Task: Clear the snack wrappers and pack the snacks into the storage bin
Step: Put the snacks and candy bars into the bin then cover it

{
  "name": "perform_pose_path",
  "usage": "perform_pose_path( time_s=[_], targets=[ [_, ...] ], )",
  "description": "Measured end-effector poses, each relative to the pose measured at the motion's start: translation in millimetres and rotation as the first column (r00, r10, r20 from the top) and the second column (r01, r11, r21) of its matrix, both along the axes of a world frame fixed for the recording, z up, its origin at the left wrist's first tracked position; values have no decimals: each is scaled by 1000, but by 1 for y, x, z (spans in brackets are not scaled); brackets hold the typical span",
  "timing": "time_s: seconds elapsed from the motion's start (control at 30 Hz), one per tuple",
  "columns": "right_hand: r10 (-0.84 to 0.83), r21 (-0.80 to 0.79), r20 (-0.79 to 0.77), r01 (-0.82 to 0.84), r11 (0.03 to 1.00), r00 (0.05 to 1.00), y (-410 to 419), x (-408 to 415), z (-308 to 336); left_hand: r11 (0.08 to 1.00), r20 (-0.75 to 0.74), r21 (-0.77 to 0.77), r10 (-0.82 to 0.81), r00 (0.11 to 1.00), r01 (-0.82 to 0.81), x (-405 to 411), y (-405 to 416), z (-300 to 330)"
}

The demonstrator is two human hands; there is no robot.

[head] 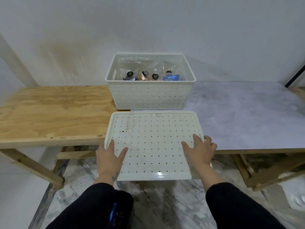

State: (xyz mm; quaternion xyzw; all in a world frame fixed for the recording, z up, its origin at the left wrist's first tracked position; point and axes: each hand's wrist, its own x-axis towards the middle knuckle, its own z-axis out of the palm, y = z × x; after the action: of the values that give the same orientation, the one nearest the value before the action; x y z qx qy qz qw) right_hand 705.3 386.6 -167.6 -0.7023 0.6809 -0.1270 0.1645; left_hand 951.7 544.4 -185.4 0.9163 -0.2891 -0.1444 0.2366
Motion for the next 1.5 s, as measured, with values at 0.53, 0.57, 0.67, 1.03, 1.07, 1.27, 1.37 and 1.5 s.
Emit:
perform_pose_path(
  time_s=[0.53, 0.57, 0.67, 1.03, 1.07, 1.27, 1.37, 1.5],
  targets=[
    [79, -282, 252, -5, 959, 965, -43, 40, 125, 927, 164, -372, 15, 986, 48, 45, -43, 133],
    [81, -279, 250, -8, 960, 965, -51, 45, 131, 932, 186, -359, 12, 982, 56, 51, -51, 138],
    [95, -248, 229, -36, 968, 969, -80, 59, 146, 949, 248, -306, 5, 969, 73, 70, -81, 151],
    [170, -115, 207, -149, 982, 963, -217, 111, 172, 990, 258, -38, -123, 958, 138, 147, -227, 159],
    [173, -98, 196, -156, 983, 965, -231, 116, 170, 990, 251, -27, -125, 960, 136, 152, -240, 158],
    [174, -31, -23, -174, 984, 985, -284, 142, 148, 994, 377, 86, -94, 922, 66, 165, -281, 144],
    [170, -9, -28, -170, 985, 985, -293, 149, 143, 997, 367, 53, -73, 927, 58, 173, -285, 139],
    [163, -33, -21, -164, 986, 986, -292, 158, 139, 998, 353, 11, -66, 933, 66, 183, -284, 134]
  ],
)
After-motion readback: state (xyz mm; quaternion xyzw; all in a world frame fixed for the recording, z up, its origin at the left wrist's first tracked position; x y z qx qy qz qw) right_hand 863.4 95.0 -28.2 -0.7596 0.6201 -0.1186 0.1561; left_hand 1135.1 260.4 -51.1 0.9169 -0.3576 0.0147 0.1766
